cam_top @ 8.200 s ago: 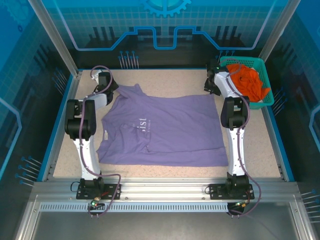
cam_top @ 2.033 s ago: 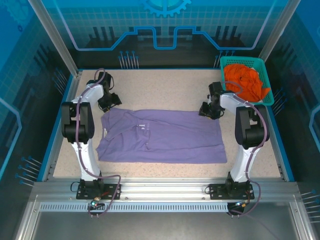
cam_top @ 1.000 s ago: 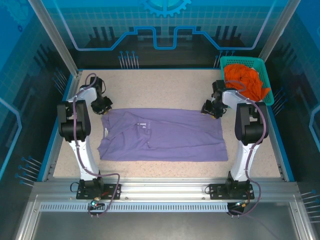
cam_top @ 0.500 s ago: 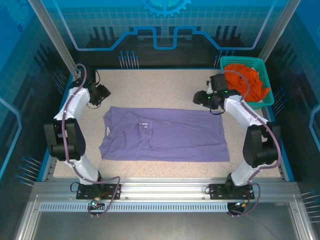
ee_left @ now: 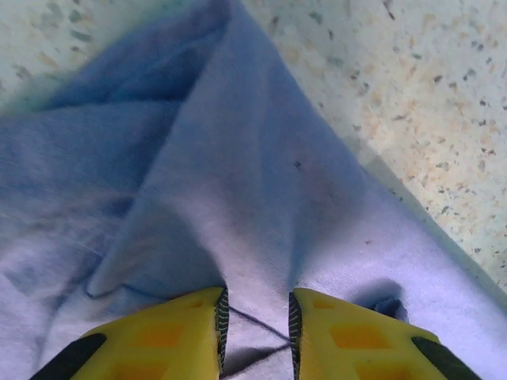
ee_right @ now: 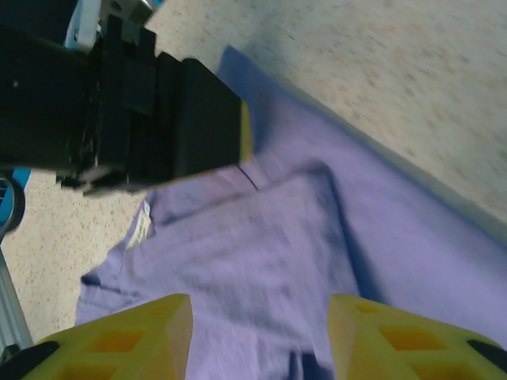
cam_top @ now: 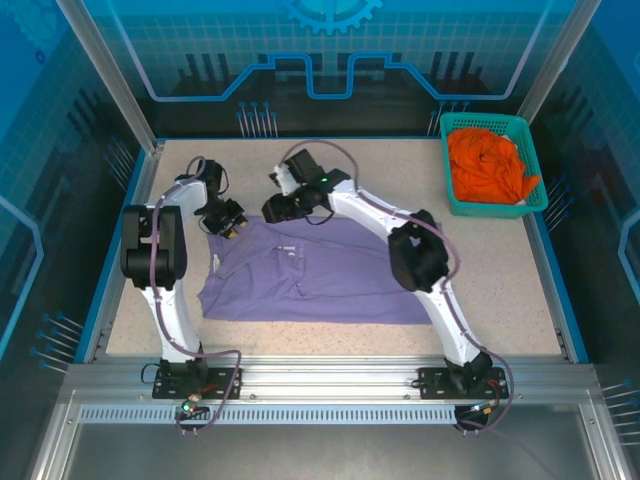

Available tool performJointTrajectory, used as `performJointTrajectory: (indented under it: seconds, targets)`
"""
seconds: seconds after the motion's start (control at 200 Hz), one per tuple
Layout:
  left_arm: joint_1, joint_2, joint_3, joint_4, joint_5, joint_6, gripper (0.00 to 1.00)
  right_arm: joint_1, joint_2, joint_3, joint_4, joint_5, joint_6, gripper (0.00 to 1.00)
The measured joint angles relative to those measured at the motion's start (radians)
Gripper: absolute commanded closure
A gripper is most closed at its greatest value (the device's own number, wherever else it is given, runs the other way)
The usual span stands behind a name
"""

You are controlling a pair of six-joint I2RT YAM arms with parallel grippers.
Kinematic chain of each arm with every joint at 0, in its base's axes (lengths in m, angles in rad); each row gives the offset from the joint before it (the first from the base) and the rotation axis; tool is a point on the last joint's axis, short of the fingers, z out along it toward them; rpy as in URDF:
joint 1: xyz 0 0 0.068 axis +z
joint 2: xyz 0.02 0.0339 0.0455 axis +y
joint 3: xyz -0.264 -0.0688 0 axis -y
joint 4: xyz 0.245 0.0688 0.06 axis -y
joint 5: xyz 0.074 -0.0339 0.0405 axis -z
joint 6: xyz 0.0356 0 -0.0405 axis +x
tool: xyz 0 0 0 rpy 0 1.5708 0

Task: Fold and stack the t-shirts

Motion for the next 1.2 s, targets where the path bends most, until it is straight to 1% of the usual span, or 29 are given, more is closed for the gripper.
performJointTrajectory:
  seconds: [0.115,0.215,0.5,0.72,0.945,1.02,1.201]
  targets:
    - [0.013,0.001,0.004,-0.003,0.005,0.004,0.71,0.014,0.158,0.221,-0.069,-0.001,-0.012,0.49]
    - [0.017,0.005,0.009,-0.012,0.007,0.008,0.71,0.014,0.236,0.314,-0.111,0.004,-0.018,0.49]
    - [0.023,0.018,0.024,-0.020,0.008,0.008,0.70,0.014,0.294,0.362,-0.132,-0.013,-0.022,0.49]
    - [0.023,0.018,0.030,-0.025,0.013,0.010,0.70,0.014,0.319,0.383,-0.130,-0.032,-0.021,0.54]
    - [0.023,0.021,0.032,-0.027,0.015,0.011,0.69,0.014,0.330,0.402,-0.130,-0.047,-0.022,0.63]
    - [0.023,0.021,0.032,-0.030,0.015,0.011,0.69,0.014,0.330,0.407,-0.129,-0.047,-0.027,0.69]
    - [0.023,0.021,0.032,-0.039,0.015,0.011,0.69,0.015,0.330,0.413,-0.130,-0.047,-0.029,0.74]
